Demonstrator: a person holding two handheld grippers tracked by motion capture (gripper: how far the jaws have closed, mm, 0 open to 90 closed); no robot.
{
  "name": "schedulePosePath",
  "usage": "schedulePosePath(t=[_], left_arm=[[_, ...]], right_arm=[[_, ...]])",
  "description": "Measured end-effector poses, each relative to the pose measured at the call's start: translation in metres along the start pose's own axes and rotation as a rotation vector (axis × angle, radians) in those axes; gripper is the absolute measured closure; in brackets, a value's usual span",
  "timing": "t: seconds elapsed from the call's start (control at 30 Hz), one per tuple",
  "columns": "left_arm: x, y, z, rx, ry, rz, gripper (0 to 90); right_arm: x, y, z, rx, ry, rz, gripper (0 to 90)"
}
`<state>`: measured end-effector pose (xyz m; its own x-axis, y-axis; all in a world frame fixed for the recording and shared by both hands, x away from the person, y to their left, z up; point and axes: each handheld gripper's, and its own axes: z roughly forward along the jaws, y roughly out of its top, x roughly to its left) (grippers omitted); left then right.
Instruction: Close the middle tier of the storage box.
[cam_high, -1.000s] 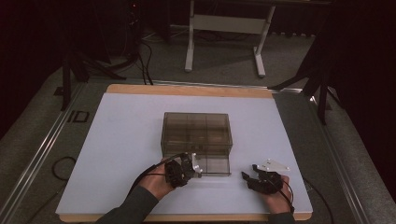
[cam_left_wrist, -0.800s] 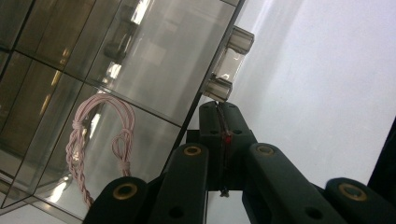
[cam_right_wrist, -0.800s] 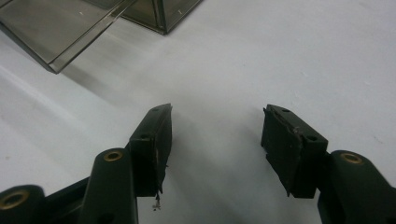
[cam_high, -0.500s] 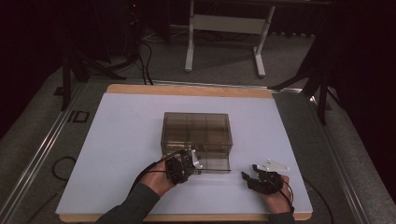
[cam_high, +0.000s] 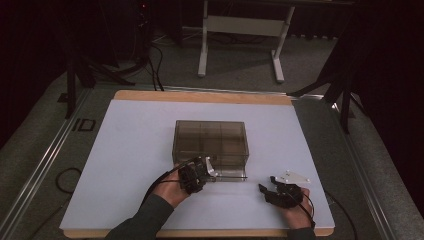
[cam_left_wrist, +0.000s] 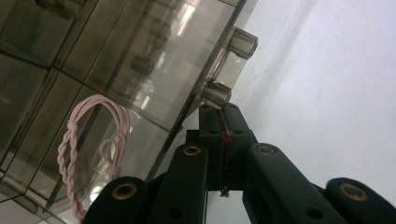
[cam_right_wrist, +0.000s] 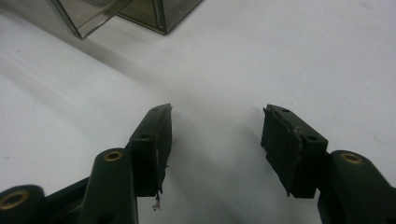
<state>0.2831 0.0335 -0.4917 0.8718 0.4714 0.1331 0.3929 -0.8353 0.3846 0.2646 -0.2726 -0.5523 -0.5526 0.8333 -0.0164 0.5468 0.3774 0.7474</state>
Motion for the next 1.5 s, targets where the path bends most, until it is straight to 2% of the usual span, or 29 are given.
schedulePosePath(t=[0.23, 0.8, 0.97, 1.2, 1.5], left_arm=[[0.003, 0.002, 0.003, -0.005, 0.009, -0.015, 89.3], [0.015, 0.006, 0.008, -0.033, 0.061, -0.074, 88.8], [0.018, 0.007, 0.010, -0.046, 0.088, -0.096, 88.8], [0.019, 0.011, 0.012, -0.055, 0.139, -0.103, 88.8], [0.022, 0.011, 0.013, -0.073, 0.165, -0.126, 89.0]], right_arm=[[0.000, 0.000, 0.000, 0.000, 0.000, 0.000, 42.6], [0.000, 0.000, 0.000, -0.001, 0.000, 0.001, 42.6], [0.000, 0.000, 0.000, -0.001, 0.000, 0.001, 42.6], [0.000, 0.000, 0.000, -0.001, 0.000, 0.001, 42.6], [0.000, 0.000, 0.000, 0.000, 0.000, 0.000, 42.6]])
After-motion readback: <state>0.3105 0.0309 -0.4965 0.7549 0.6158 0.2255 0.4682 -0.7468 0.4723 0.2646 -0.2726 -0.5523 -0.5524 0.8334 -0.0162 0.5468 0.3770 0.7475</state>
